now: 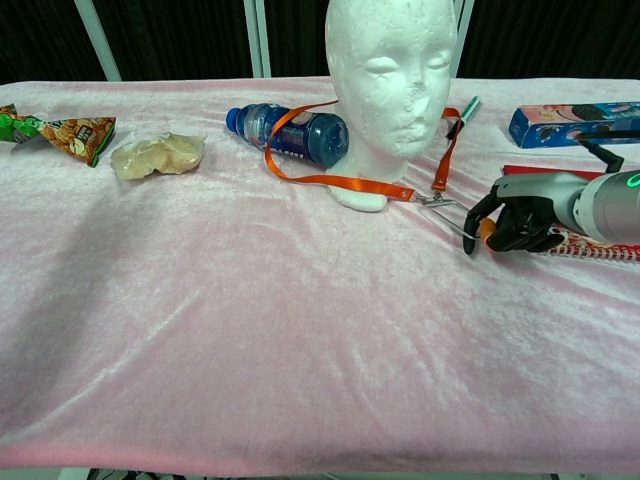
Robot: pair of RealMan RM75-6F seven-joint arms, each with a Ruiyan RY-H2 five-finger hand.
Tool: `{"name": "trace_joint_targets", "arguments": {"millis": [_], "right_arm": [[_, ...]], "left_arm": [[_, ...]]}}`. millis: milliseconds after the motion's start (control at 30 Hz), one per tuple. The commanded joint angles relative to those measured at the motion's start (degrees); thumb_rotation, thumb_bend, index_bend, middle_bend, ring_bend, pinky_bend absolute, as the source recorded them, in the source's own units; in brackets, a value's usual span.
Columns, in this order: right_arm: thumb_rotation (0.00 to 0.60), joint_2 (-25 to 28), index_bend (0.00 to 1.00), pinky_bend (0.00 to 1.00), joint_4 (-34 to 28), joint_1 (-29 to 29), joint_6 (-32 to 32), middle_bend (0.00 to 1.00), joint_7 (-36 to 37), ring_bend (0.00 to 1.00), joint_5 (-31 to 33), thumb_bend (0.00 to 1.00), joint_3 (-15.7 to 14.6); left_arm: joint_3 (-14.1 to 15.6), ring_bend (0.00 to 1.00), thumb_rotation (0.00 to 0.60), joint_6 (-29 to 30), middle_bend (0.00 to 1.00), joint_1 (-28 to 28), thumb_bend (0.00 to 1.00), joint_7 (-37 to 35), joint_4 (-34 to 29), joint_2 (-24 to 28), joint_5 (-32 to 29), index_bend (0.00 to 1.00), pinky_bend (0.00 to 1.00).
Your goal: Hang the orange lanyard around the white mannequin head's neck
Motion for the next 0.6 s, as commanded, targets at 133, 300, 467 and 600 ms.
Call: {"name": "trace_joint_targets", "arguments": {"millis": [133,300,467,600], "right_arm": [[0.6,1.67,0.58,1.0,-3.41,-1.0,0.96,1.0,0.3,1.0,-1.8,0.99,-0.32],[0.6,2.98,0.58,1.0,-7.66,-2.18,2.27,1.0,0.5,1.0,-4.59,0.99,-0.77],[0.6,3.43,0.58,1.0,-11.63,-3.2,4.46,1.0,0.18,1.0,-7.07,0.99,-1.38],[0.6,3.25,0.58,1.0,-14.25,-3.79,6.19,1.0,-0.45,1.0,-8.36,0.99,-2.05]], "left_arm": [[0.04,0.0,0.6,-0.16,0.02,0.09,0.03,0.16,0.09,-0.06,-0.06,0.26,0.0],[0.19,0.0,0.6,-0.38,0.02,0.14,0.03,0.44,-0.11,-0.15,0.14,0.26,0.0],[0.19,0.0,0.6,-0.22,0.02,0.24,0.03,0.86,-0.29,-0.19,0.37,0.26,0.0],[0.12,0.0,0.6,-0.12,0.02,0.34,0.03,1.01,-0.43,-0.17,0.41,0.26,0.0]]}}
